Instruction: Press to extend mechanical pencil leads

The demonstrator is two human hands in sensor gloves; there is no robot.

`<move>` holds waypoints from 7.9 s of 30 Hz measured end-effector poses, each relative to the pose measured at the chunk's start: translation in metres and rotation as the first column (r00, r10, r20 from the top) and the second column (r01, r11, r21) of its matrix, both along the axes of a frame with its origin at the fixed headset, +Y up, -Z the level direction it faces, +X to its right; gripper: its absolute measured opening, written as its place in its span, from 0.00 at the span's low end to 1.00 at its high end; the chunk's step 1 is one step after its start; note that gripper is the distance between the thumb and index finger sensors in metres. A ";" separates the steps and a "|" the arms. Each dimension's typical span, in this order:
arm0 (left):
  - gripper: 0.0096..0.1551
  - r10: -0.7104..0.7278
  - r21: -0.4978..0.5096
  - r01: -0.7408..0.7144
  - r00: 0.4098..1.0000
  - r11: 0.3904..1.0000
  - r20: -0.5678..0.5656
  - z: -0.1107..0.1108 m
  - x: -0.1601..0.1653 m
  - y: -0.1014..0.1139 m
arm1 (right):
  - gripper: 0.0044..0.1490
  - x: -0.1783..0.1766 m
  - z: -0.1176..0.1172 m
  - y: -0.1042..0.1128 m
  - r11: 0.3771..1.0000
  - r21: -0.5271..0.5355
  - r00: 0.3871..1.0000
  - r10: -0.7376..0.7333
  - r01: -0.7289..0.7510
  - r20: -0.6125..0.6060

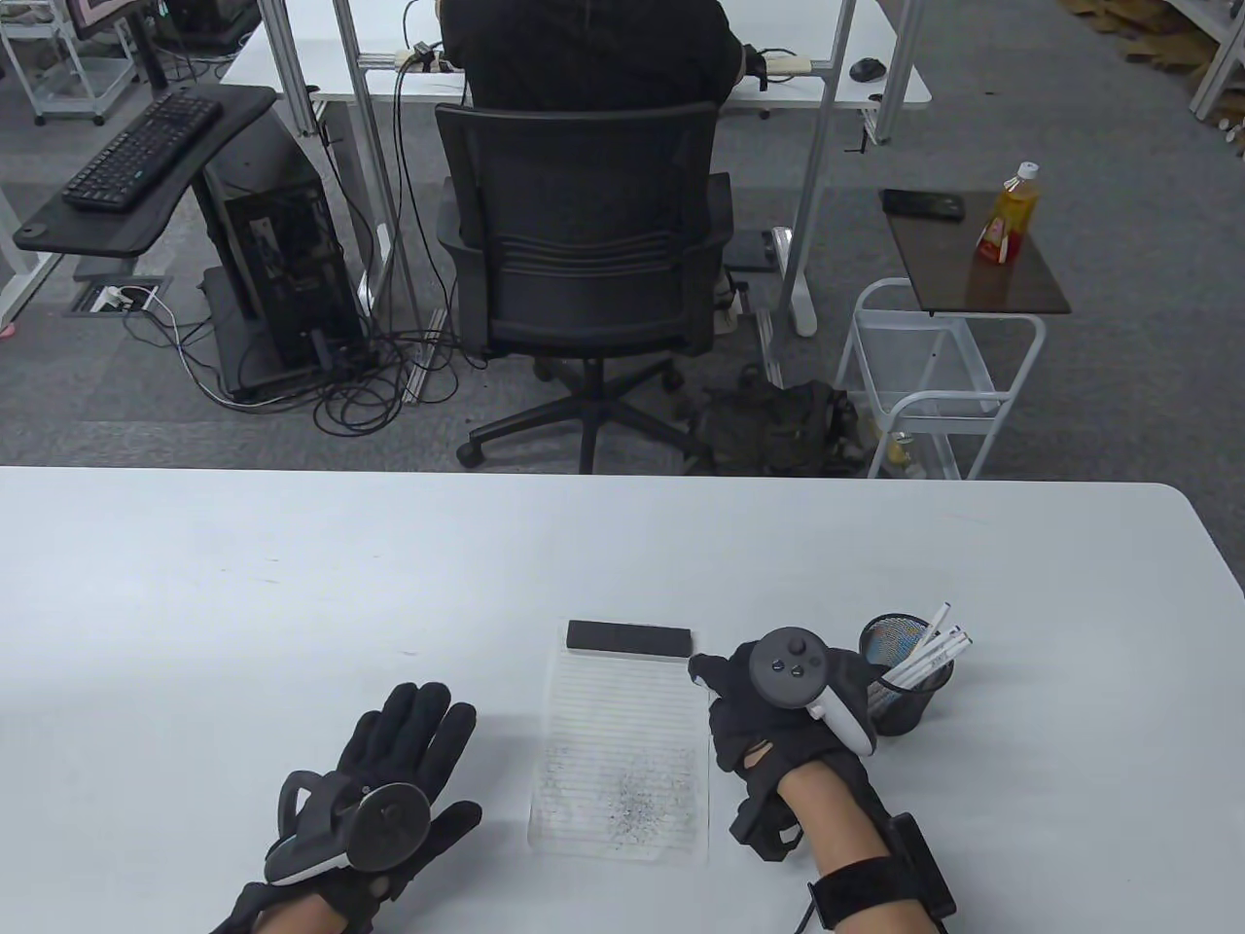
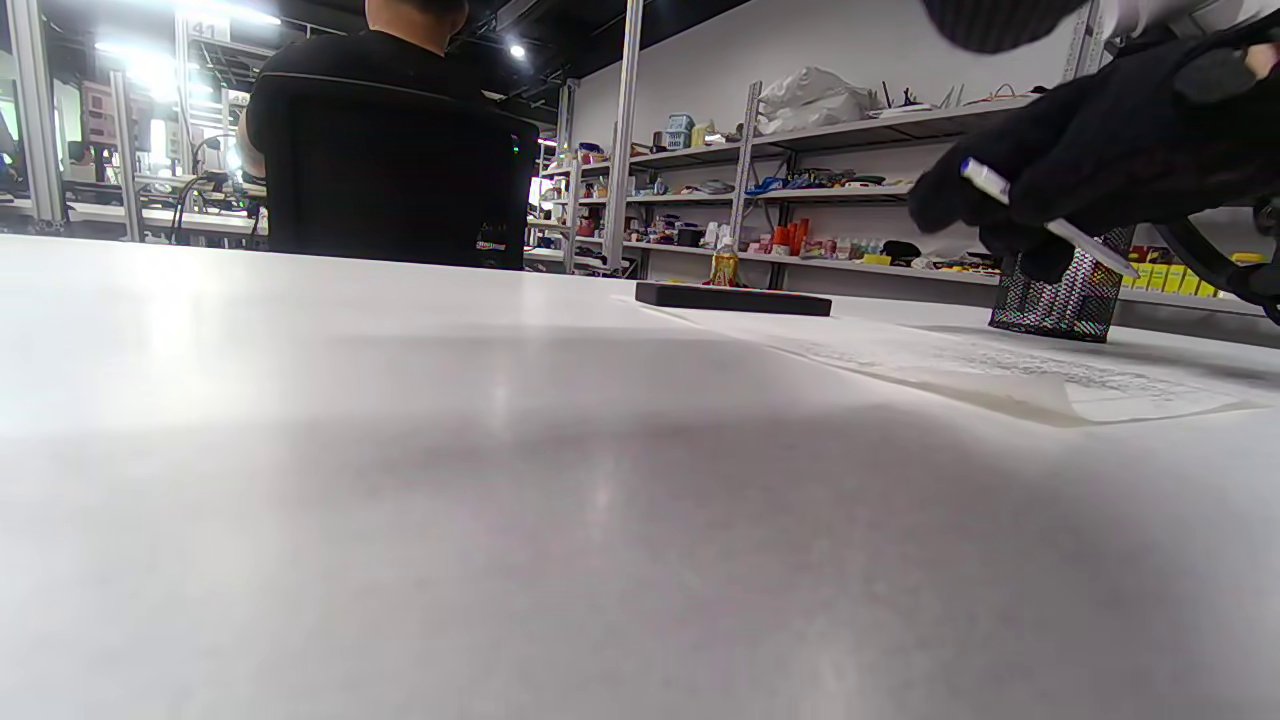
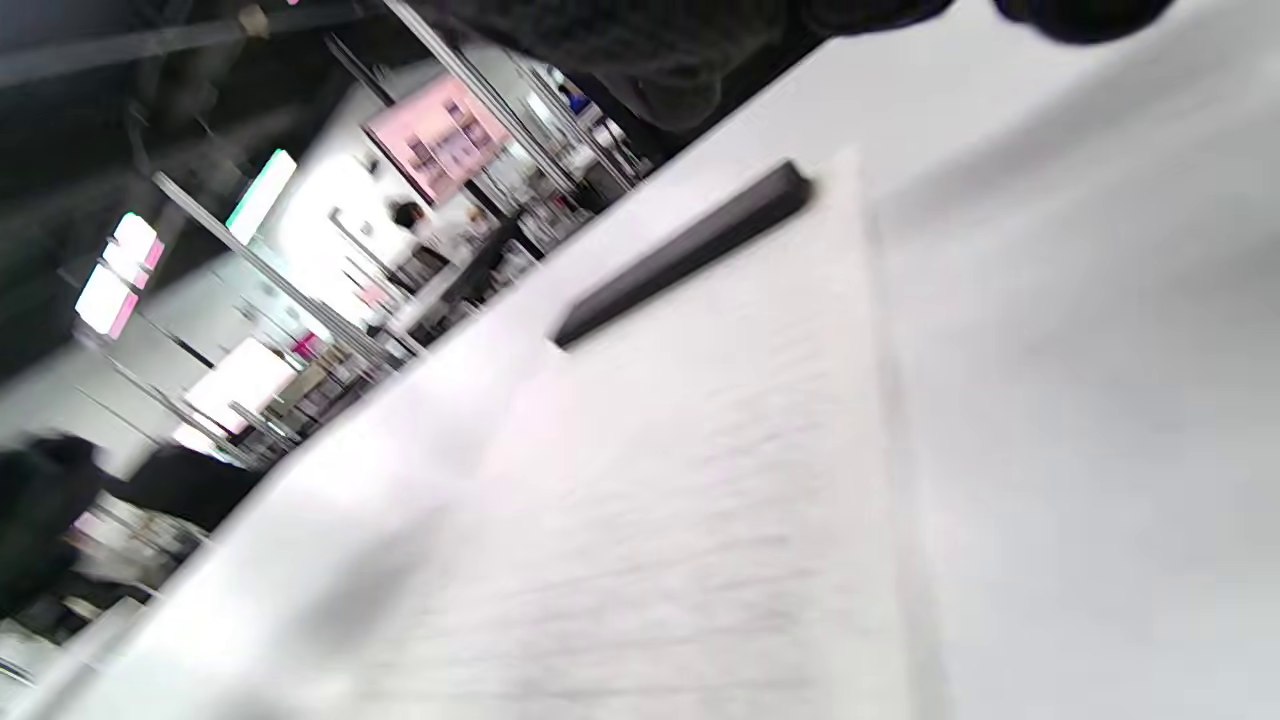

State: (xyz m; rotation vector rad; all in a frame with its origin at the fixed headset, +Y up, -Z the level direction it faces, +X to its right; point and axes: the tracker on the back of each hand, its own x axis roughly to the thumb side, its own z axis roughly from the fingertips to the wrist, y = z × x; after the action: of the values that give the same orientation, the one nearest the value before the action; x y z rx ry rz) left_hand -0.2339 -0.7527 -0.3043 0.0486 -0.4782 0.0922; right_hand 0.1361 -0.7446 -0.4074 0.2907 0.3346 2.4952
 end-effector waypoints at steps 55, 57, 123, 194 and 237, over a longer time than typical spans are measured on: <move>0.54 -0.012 -0.007 0.012 1.000 1.000 0.002 -0.001 0.002 -0.003 | 0.38 0.110 0.026 0.100 0.870 0.449 0.882 -0.036 -0.204 0.471; 0.55 -0.011 -0.006 0.011 1.000 1.000 0.002 -0.001 0.002 -0.003 | 0.39 0.139 0.023 0.100 0.886 0.407 0.824 -0.051 -0.224 0.565; 0.54 -0.016 -0.020 0.016 1.000 1.000 0.000 -0.003 0.000 -0.008 | 0.29 0.142 0.043 0.144 0.724 0.640 0.742 -0.573 0.259 0.348; 0.54 0.014 -0.024 -0.014 1.000 1.000 0.005 -0.002 0.000 -0.009 | 0.39 0.000 0.033 -0.041 -0.080 0.050 -0.083 -0.995 0.996 0.060; 0.54 0.011 -0.022 -0.011 1.000 1.000 0.008 -0.002 0.000 -0.009 | 0.37 0.003 0.031 -0.054 0.072 0.098 0.066 -0.996 0.993 0.063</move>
State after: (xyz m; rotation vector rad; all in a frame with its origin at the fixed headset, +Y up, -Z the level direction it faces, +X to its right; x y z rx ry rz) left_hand -0.2344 -0.7616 -0.3062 0.0298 -0.4849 0.1086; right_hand 0.1392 -0.7990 -0.3761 0.2445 -0.0273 1.0276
